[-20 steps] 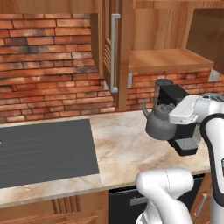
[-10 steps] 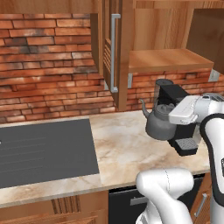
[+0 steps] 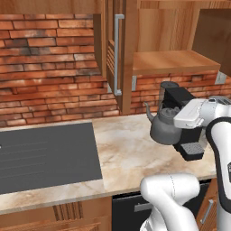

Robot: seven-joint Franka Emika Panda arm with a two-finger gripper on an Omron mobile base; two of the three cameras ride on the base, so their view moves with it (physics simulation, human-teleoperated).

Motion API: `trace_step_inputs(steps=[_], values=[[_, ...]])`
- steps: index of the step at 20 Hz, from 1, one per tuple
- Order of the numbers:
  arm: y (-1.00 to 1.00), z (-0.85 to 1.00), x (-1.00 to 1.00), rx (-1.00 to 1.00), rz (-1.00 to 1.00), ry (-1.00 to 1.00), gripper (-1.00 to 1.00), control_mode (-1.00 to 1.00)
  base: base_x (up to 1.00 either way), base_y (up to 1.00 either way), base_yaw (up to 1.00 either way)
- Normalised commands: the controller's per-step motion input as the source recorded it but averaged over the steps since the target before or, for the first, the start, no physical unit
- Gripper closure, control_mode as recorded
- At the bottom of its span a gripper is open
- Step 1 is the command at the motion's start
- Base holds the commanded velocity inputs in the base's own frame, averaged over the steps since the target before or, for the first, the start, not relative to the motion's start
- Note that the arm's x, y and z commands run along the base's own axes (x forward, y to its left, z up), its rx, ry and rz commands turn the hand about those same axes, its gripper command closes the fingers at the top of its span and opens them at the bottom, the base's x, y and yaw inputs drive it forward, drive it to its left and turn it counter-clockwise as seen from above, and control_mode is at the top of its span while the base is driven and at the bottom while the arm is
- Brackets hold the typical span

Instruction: Open the cabinet, pick the kettle from the cabinet, and place it in the sink.

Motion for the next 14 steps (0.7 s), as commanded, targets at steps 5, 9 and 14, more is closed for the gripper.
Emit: trace_step_inputs(steps=[5, 9, 14], values=[[0.00, 0.00, 0.00, 0.00, 0.00, 0.00, 1.00, -1.00, 0.00, 0.00, 0.00], [0.00, 0.00, 0.00, 0.00, 0.00, 0.00, 1.00, 1.00, 0.00, 0.00, 0.00], [0.00, 0.00, 0.00, 0.00, 0.00, 0.00, 1.00, 1.00, 0.00, 0.00, 0.00]])
